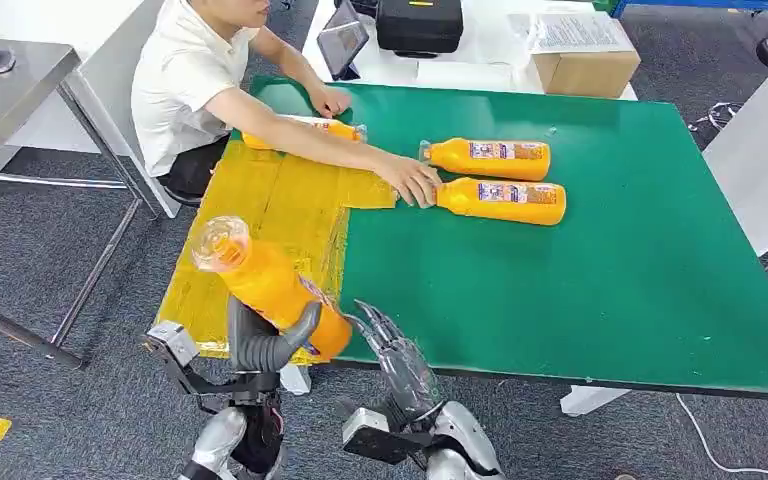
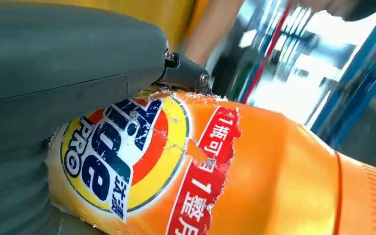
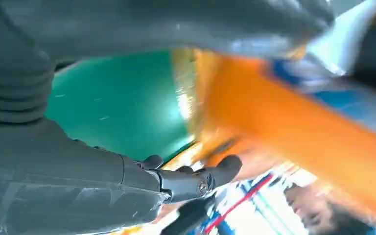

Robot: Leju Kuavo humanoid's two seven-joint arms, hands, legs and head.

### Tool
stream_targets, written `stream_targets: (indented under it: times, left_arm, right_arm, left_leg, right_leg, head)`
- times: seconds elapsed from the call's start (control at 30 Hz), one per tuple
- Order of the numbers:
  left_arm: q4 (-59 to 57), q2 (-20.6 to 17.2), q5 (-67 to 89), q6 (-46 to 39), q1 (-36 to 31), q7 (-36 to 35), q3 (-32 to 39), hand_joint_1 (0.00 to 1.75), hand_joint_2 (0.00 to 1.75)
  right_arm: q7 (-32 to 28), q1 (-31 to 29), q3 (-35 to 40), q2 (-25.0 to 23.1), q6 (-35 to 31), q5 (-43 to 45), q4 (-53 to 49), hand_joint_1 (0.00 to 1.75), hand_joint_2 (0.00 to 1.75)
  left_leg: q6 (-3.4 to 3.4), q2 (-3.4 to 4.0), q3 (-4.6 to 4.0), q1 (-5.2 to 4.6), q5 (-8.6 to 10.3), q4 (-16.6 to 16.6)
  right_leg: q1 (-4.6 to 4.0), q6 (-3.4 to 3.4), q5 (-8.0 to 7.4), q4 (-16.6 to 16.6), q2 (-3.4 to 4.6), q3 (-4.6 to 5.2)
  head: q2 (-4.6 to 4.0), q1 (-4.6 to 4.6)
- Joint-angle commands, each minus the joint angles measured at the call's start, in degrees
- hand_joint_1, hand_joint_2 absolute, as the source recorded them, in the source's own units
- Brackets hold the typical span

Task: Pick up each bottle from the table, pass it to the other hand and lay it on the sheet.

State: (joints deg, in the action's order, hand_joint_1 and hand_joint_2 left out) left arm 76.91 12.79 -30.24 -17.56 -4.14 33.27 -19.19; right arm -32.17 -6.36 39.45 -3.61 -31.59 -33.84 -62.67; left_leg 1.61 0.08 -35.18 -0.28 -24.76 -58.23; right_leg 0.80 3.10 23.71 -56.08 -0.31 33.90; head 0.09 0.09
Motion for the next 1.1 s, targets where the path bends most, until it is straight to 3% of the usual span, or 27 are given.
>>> stream_targets:
  times: [0.03, 0.1, 0.13, 0.3, 0.37, 0.43, 0.67, 0.77, 0.8, 0.93, 0.97, 1.0, 1.03, 1.1]
  left_arm:
    - [-17.84, -0.79, 37.86, -22.44, -8.27, 2.54, 8.63, 1.75, 1.75]
    - [-18.16, 0.7, 59.99, -22.44, -7.73, -0.66, 14.98, 1.75, 1.75]
    - [-18.24, 0.55, 59.99, -22.44, -7.75, -0.69, 14.9, 1.75, 1.75]
    - [-23.32, -5.04, 83.72, -22.29, -11.83, -19.76, 8.36, 1.75, 1.75]
    - [-27.78, -6.6, 88.92, -19.57, -15.3, -25.82, 6.29, 1.75, 1.75]
    - [-33.88, -8.06, 94.4, -11.67, -19.82, -31.19, 2.71, 1.75, 1.75]
    - [-34.25, -8.08, 94.36, -11.14, -20.04, -31.22, 2.63, 1.75, 1.75]
    - [-36.48, -7.24, 91.37, -6.57, -21.02, -30.15, 3.48, 1.75, 1.75]
    - [-42.96, -8.26, 81.63, 5.52, -24.56, -25.3, 4.0, 1.75, 1.75]
    - [-43.31, -8.17, 81.14, 5.76, -24.74, -25.28, 4.12, 1.75, 1.75]
    - [-43.7, -8.01, 80.05, 6.57, -24.88, -25.23, 4.54, 1.62, 1.75]
    - [-44.08, -8.03, 78.99, 7.97, -25.0, -24.84, 4.39, 0.77, 1.75]
    - [-44.07, -8.18, 77.89, 9.48, -25.0, -23.98, 4.0, 0.07, 1.75]
    - [-42.94, -8.04, 70.47, 16.7, -24.2, -18.68, 5.32, 0.0, 1.75]
  right_arm:
    - [-6.05, 10.31, -23.69, -3.51, -8.41, -3.25, -15.29, 0.0, 0.0]
    - [-4.87, 10.42, -25.81, -3.64, -8.41, -1.78, -18.38, 0.0, 0.0]
    - [-4.83, 10.3, -25.77, -3.45, -8.41, -1.76, -18.42, 0.0, 0.0]
    - [-7.43, 10.59, -30.92, -6.33, -8.41, 0.2, -20.81, 0.0, 0.0]
    - [-7.83, 10.53, -30.83, -6.58, -8.41, 1.44, -21.81, 0.0, 0.0]
    - [-7.17, 10.23, -29.53, -5.63, -8.41, 2.32, -22.44, 0.0, 0.0]
    - [-7.07, 10.22, -29.48, -5.56, -8.41, 2.49, -22.54, 0.0, 0.0]
    - [-6.64, 10.17, -28.98, -4.97, -8.41, 3.11, -22.45, 0.0, 0.0]
    - [-7.83, 8.27, -27.47, -4.08, -7.71, 7.25, -17.96, 0.0, 0.0]
    - [-7.83, 8.17, -27.37, -4.05, -7.71, 7.36, -17.8, 0.0, 0.0]
    - [-7.83, 8.09, -27.28, -3.96, -7.81, 7.54, -17.68, 0.0, 0.0]
    - [-7.83, 7.91, -27.2, -3.81, -7.89, 8.11, -17.38, 0.0, 0.0]
    - [-7.83, 7.75, -27.02, -3.59, -8.08, 8.58, -17.1, 0.0, 0.0]
    - [-7.83, 7.2, -26.08, -2.75, -8.41, 10.1, -16.57, 0.0, 0.0]
  left_leg:
    - [-0.09, -0.31, 0.15, -0.02, 0.02, 0.09]
    - [-0.08, -0.11, 0.06, -0.01, 0.01, 0.06]
    - [-0.13, -0.05, 0.22, 0.01, -0.05, 0.07]
    - [-0.15, -0.11, 0.31, 0.04, -0.08, 0.07]
    - [-0.13, -0.06, 0.17, 0.02, -0.01, 0.06]
    - [-0.13, -0.22, 0.13, 0.02, 0.04, 0.06]
    - [-0.17, -0.26, 0.22, 0.05, 0.02, 0.06]
    - [-0.19, -0.31, 0.23, 0.06, 0.05, 0.06]
    - [-0.15, -0.07, 0.19, 0.05, 0.07, 0.04]
    - [-0.18, -0.16, 0.36, 0.02, 0.12, 0.11]
    - [-0.21, -0.11, 0.42, 0.06, 0.12, 0.09]
    - [-0.19, -0.13, 0.38, 0.04, 0.15, 0.09]
    - [-0.17, -0.14, 0.38, 0.04, 0.14, 0.06]
    - [-0.2, -0.08, 0.49, 0.03, 0.18, 0.1]
  right_leg:
    - [0.02, -0.11, 0.1, 0.01, -0.3, -0.21]
    - [0.01, -0.08, 0.04, 0.0, -0.11, -0.1]
    - [-0.01, -0.14, 0.08, 0.0, -0.04, -0.24]
    - [-0.04, -0.16, 0.12, 0.03, -0.09, -0.36]
    - [-0.03, -0.14, 0.04, -0.01, -0.06, -0.16]
    - [-0.03, -0.14, 0.06, -0.02, -0.22, -0.16]
    - [-0.06, -0.19, 0.1, -0.03, -0.25, -0.26]
    - [-0.07, -0.21, 0.1, -0.04, -0.31, -0.28]
    - [-0.05, -0.13, 0.04, -0.03, -0.08, -0.18]
    - [-0.01, -0.12, -0.02, 0.05, -0.11, -0.44]
    - [-0.05, -0.16, -0.04, 0.06, -0.05, -0.49]
    - [-0.03, -0.14, -0.06, 0.05, -0.07, -0.45]
    - [-0.04, -0.12, -0.05, 0.03, -0.09, -0.45]
    - [-0.02, -0.15, -0.07, 0.03, -0.02, -0.49]
  head:
    - [0.0, 0.0]
    - [0.0, 0.02]
    - [0.0, 0.02]
    - [0.0, 0.02]
    - [0.0, 0.02]
    - [0.0, 0.02]
    - [0.0, 0.0]
    - [0.0, 0.0]
    - [0.0, 0.0]
    - [0.0, 0.0]
    - [0.0, 0.0]
    - [0.0, 0.0]
    - [0.0, 0.02]
    - [0.0, 0.0]
